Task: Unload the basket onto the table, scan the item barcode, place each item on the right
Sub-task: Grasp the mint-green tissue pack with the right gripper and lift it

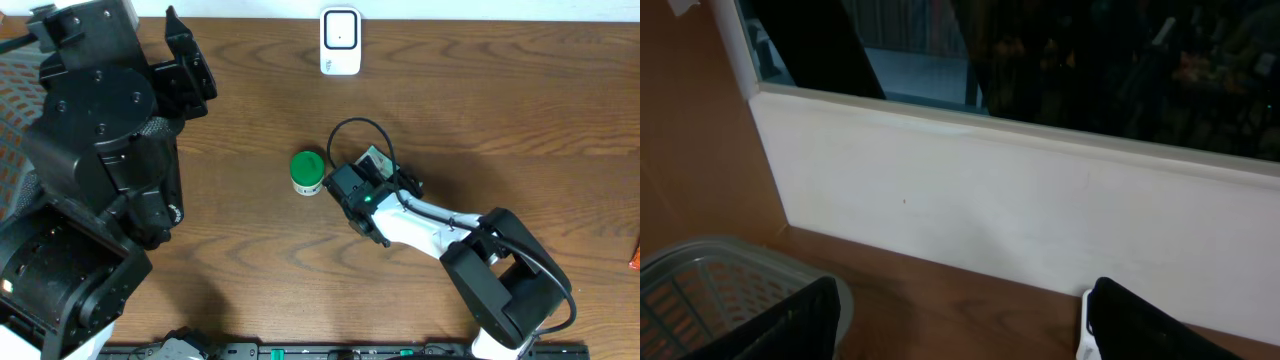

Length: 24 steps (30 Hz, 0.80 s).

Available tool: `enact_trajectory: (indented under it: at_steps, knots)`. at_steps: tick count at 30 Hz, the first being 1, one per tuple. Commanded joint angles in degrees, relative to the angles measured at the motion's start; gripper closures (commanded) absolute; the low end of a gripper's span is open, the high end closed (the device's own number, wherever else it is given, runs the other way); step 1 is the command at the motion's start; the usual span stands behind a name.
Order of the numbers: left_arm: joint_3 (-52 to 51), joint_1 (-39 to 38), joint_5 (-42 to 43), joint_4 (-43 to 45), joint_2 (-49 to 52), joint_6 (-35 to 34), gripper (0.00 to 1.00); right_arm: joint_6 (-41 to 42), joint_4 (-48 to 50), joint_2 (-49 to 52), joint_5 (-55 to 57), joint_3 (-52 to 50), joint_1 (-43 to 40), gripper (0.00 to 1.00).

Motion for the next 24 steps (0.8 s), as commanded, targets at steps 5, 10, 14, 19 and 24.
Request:
enact_trajectory:
  at_steps: [5,10,14,19,24]
  knots:
    - [0.13,0.09,-1.14,-0.22,-0.42,0.26,0.20,-6.38,4.44,1.36,-1.66,-0.48,-1.88,0.43]
    - [0.13,0.09,-1.14,-0.37,-0.44,0.26,0.20,-6.69,5.46,1.36,-1.64,-0.48,-1.97,0.79]
    - [0.13,0.09,-1.14,-0.63,-0.44,-1.11,0.20,-6.67,6.10,1.36,-1.57,-0.46,-1.97,0.99]
    - [0.13,0.09,-1.14,-1.05,-0.42,-1.92,0.20,-4.94,3.56,-0.92,-1.62,0.74,-1.64,0.99]
    - [0.13,0.09,-1.14,-1.05,-0.42,-1.92,0.20,-0.90,-5.22,-9.46,-9.86,5.29,-1.55,0.99]
